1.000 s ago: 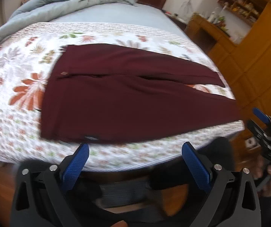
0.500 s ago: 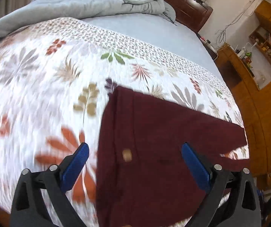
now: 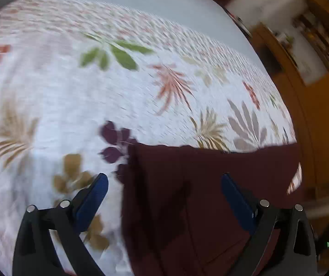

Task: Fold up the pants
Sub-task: 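Reach the left gripper to the trousers' waistband and close on it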

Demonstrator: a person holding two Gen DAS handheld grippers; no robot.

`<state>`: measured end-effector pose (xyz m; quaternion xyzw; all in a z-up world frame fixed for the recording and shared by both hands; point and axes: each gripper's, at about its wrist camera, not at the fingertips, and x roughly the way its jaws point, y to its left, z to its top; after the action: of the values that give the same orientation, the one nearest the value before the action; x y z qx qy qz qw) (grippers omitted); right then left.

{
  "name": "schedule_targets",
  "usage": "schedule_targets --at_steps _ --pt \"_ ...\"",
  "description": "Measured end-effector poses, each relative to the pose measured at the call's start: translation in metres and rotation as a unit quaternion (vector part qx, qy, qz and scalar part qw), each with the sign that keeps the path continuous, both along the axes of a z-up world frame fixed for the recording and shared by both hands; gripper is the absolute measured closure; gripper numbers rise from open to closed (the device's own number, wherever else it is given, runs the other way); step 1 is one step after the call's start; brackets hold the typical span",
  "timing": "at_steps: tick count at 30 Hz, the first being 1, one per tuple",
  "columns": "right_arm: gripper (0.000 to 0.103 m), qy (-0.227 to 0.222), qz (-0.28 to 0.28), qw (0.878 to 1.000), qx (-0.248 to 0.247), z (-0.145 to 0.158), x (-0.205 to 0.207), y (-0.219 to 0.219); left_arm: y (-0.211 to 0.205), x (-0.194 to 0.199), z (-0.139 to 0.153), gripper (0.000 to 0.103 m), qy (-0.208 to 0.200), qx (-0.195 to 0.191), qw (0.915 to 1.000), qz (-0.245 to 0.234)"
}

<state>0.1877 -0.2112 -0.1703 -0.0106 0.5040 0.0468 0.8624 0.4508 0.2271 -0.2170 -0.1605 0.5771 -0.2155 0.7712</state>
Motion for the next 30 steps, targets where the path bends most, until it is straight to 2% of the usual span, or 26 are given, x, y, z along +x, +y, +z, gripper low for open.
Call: schedule_targets --at_steps 5,8,10,14,15,17,18,19,24,26,30 --pt "0.002 0.015 -0.005 1.000 -0.002 -0.012 0.011 0.003 -0.009 0.015 -0.017 0.004 0.009 -0.007 0.9982 -0.059" --pt "0.002 0.019 -0.005 1.000 -0.008 -0.016 0.018 0.003 -0.009 0.022 -0.019 0.005 0.013 -0.030 0.9958 -0.085" --pt "0.002 0.018 -0.003 1.000 -0.010 -0.014 0.022 0.001 -0.010 0.022 -0.018 0.006 0.014 -0.061 0.9931 -0.098" --pt "0.002 0.030 0.010 0.998 0.046 -0.004 0.035 -0.019 -0.014 0.018 -0.021 0.008 0.008 -0.051 0.9923 -0.113" --pt "0.002 0.034 0.013 0.997 0.072 0.002 0.042 -0.032 -0.013 0.019 -0.020 0.014 0.008 -0.050 0.9927 -0.109" --pt "0.002 0.037 0.015 0.993 0.115 0.014 0.055 -0.058 -0.009 0.019 -0.020 0.052 0.009 -0.039 0.9941 -0.101" --pt "0.003 0.036 0.013 0.990 0.134 0.023 0.066 -0.080 -0.005 0.019 -0.023 0.066 0.016 -0.037 0.9944 -0.097" --pt "0.003 0.034 0.008 0.989 0.143 0.028 0.074 -0.098 -0.003 0.018 -0.025 0.070 0.021 -0.037 0.9945 -0.095" --pt "0.003 0.048 -0.051 0.979 0.191 0.039 0.128 -0.225 -0.006 0.017 -0.027 0.068 0.025 -0.025 0.9964 -0.078" --pt "0.003 0.056 -0.085 0.975 0.199 0.040 0.153 -0.288 -0.008 0.018 -0.028 0.060 0.031 -0.031 0.9968 -0.067" --pt "0.003 0.049 -0.138 0.973 0.179 0.042 0.198 -0.382 -0.016 0.020 -0.028 0.043 0.038 -0.031 0.9967 -0.065"
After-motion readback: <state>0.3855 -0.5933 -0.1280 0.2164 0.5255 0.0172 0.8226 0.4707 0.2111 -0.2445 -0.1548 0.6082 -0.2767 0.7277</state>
